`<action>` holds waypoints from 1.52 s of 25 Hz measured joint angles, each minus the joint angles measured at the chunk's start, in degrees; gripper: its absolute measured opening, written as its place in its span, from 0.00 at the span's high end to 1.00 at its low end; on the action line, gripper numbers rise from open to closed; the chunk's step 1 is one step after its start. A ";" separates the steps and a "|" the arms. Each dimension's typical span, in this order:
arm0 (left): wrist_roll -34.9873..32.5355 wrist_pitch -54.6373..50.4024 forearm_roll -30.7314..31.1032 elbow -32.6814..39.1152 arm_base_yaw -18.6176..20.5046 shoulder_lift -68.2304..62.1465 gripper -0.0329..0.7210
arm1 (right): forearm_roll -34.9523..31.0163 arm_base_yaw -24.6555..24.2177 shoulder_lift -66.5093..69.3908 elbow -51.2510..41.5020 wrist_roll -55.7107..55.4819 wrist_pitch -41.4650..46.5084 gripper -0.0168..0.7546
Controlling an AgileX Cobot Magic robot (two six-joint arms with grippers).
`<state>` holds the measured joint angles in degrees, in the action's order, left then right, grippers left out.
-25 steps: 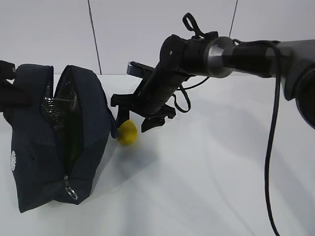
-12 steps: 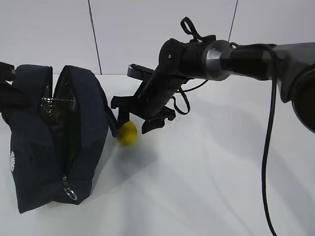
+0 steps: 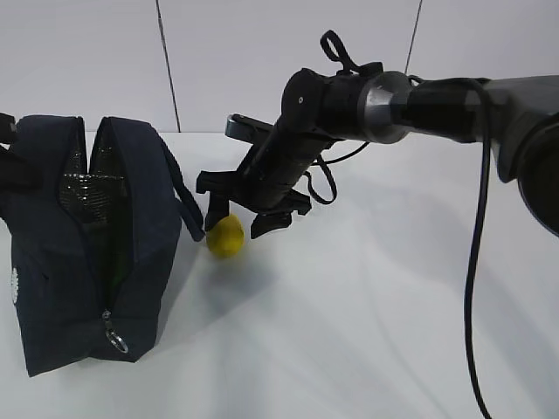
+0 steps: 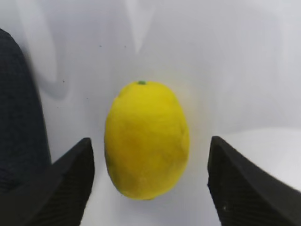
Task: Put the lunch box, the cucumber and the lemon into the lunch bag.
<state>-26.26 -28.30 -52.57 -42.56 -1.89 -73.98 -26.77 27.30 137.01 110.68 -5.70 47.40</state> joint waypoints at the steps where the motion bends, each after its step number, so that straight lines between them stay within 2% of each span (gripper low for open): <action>1: 0.00 0.11 0.04 0.00 0.00 0.00 0.95 | -0.23 0.00 0.00 0.00 0.00 0.00 0.22; 26: 0.00 0.32 0.59 0.00 0.00 0.00 0.95 | -0.73 1.15 1.91 0.00 -1.27 -2.06 0.23; 31: 0.00 0.32 0.68 0.00 0.00 0.00 0.95 | -0.71 1.23 1.91 0.00 -1.36 -2.06 0.39; 38: 0.00 0.32 0.68 0.00 0.00 0.00 0.95 | -0.84 1.23 1.91 0.00 -1.36 -1.95 0.42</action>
<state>-26.26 -27.97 -51.89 -42.56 -1.89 -73.98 -27.62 28.53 138.92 110.68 -7.06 45.45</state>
